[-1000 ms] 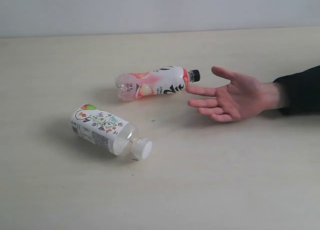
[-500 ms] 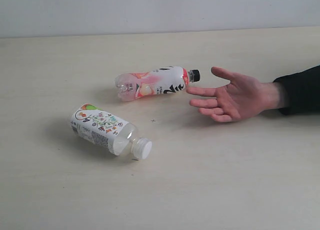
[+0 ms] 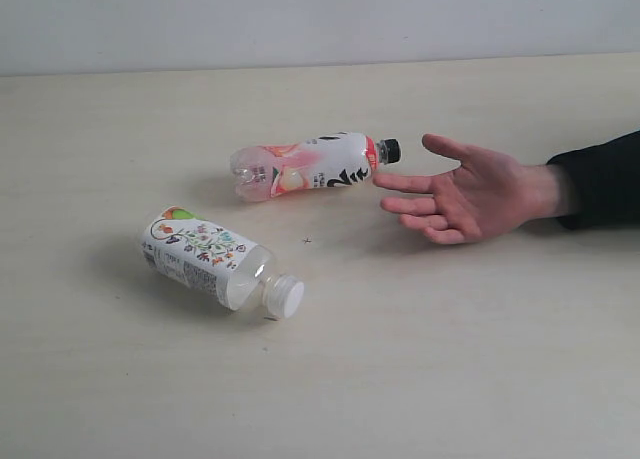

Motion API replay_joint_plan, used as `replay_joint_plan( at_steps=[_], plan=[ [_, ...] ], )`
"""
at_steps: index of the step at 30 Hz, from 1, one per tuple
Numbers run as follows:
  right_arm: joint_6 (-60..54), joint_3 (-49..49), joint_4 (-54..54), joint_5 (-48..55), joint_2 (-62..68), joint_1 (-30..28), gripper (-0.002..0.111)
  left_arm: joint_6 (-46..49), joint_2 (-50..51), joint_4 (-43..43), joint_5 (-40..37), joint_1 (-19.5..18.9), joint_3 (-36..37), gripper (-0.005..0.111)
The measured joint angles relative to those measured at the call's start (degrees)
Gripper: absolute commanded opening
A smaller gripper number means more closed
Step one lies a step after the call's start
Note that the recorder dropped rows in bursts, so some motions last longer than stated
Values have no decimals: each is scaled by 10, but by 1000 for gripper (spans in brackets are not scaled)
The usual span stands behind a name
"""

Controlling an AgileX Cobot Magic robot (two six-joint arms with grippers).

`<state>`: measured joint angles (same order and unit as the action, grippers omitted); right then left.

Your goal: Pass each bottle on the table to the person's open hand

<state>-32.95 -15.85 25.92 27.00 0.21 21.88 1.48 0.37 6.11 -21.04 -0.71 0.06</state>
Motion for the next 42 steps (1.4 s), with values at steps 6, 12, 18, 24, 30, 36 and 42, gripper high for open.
replay_joint_plan(
  at_steps=[6,12,18,24,30,36,42],
  plan=[
    [37,50,0,-22,0,0,2,0,0,0,0,0,0,1],
    [49,52,0,-46,0,0,2,0,0,0,0,0,0,1],
    [50,52,0,-49,0,0,2,0,0,0,0,0,0,1],
    [51,52,0,-50,0,0,2,0,0,0,0,0,0,1],
    [51,52,0,-50,0,0,2,0,0,0,0,0,0,1],
    [51,52,0,-50,0,0,2,0,0,0,0,0,0,1],
    [51,52,0,-50,0,0,2,0,0,0,0,0,0,1]
  ],
)
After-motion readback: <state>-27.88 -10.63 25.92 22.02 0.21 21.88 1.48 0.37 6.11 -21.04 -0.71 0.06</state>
